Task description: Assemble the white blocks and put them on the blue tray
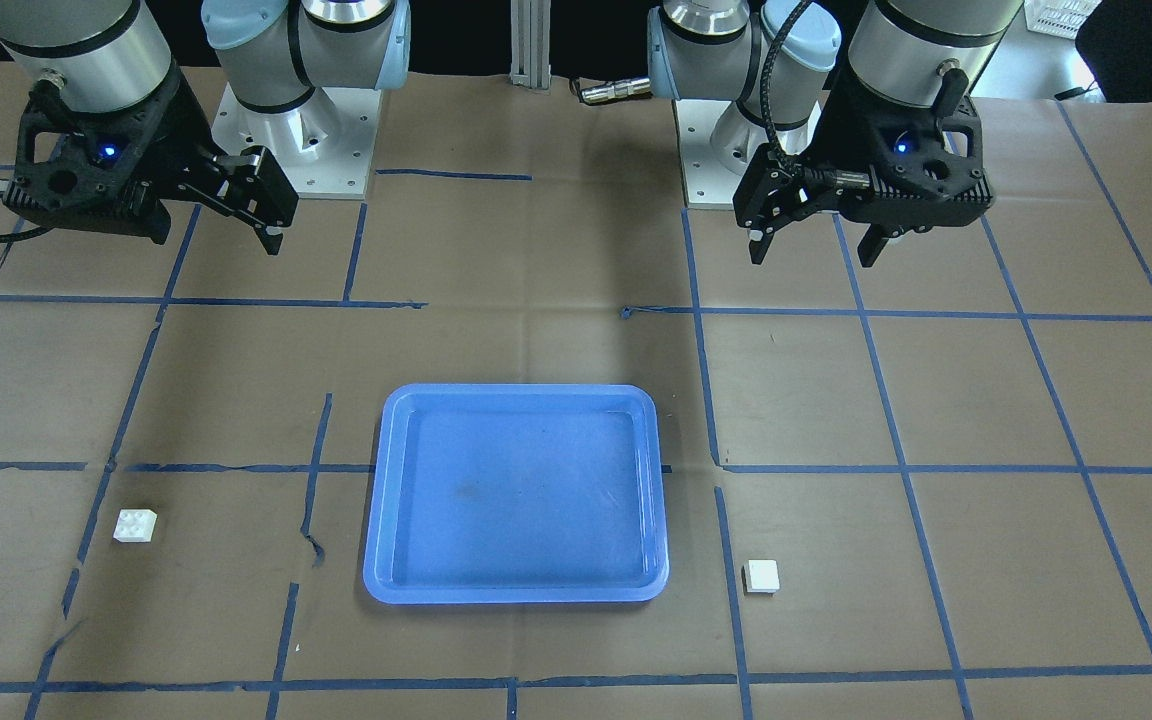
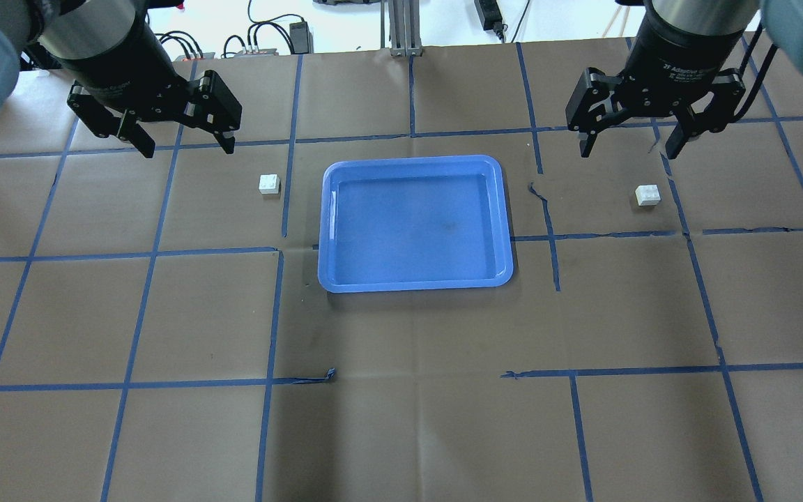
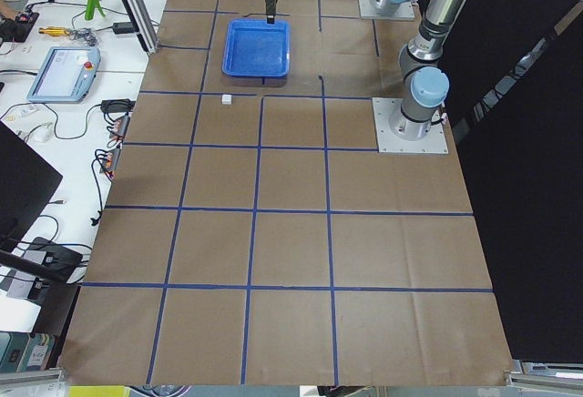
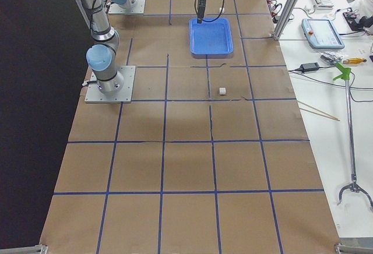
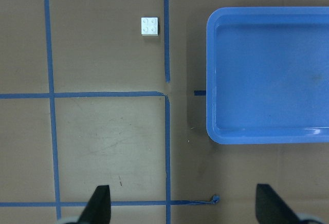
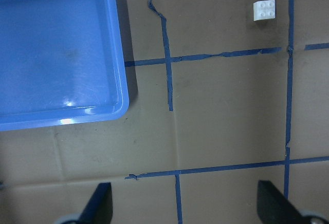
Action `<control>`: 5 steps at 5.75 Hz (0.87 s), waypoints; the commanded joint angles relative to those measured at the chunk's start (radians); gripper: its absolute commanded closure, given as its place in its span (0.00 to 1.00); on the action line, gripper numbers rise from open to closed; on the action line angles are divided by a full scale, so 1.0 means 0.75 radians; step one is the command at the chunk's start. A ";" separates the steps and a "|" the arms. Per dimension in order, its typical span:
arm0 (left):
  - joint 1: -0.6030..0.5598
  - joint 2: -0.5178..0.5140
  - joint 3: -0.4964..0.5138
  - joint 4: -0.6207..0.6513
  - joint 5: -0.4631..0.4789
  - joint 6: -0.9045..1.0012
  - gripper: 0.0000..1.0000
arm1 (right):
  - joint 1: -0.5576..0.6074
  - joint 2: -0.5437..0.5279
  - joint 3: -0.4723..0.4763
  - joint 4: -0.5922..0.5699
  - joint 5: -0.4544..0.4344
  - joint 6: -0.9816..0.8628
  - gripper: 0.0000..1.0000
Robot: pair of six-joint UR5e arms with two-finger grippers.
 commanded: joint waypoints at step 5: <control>0.097 -0.118 0.021 -0.018 0.015 -0.002 0.01 | -0.112 0.017 0.006 -0.073 -0.013 -1.533 0.00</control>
